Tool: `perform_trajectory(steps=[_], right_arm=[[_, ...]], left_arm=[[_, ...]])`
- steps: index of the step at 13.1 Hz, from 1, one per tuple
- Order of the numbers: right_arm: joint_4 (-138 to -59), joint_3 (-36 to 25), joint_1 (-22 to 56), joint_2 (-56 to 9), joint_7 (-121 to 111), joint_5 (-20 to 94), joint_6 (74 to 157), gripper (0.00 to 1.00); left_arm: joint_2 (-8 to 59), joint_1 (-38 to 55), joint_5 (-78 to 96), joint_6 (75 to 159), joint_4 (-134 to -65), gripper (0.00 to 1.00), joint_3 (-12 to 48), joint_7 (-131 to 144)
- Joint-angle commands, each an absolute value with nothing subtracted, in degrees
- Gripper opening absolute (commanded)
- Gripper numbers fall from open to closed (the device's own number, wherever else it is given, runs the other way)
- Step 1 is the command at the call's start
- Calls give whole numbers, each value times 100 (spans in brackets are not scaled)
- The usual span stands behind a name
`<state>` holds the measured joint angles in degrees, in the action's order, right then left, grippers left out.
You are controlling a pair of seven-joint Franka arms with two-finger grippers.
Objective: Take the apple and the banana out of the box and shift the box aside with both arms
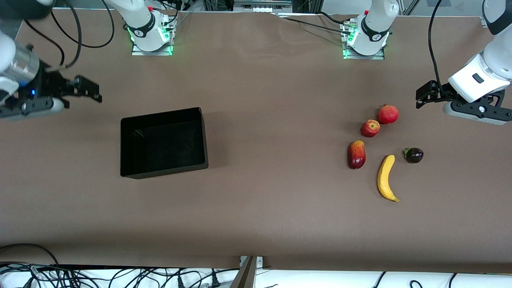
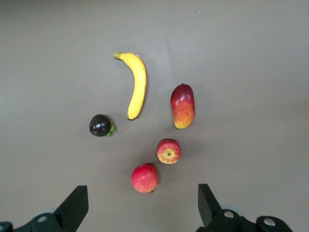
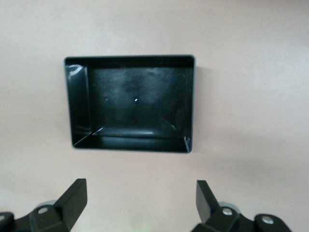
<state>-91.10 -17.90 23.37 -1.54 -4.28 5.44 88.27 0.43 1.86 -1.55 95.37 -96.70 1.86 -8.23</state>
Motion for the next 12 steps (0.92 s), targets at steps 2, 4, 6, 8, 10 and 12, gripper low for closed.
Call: perform_trajectory(steps=[2,4,6,8,10,12], right_arm=[[-9159,-1538,2364,9,-61,431,8745,100],[-9193,-1547,2355,-35,-70,370,8938,100],[-9455,-1547,2355,-27,-53,220,9209,100],[-9659,-1556,2355,18,-53,176,9378,100],[-9607,-1556,2355,-35,-53,158,9404,100],[-9536,-1556,2355,-62,-62,167,9404,100]], left_arm=[[26,176,-264,9404,-9580,100,211,-896],[26,176,-264,9396,-9589,100,211,-905],[26,141,-264,9378,-9589,100,211,-923],[26,184,-246,9387,-9589,100,220,-923],[26,193,-255,9395,-9580,100,281,-897],[35,193,-220,9396,-9536,100,290,-879]])
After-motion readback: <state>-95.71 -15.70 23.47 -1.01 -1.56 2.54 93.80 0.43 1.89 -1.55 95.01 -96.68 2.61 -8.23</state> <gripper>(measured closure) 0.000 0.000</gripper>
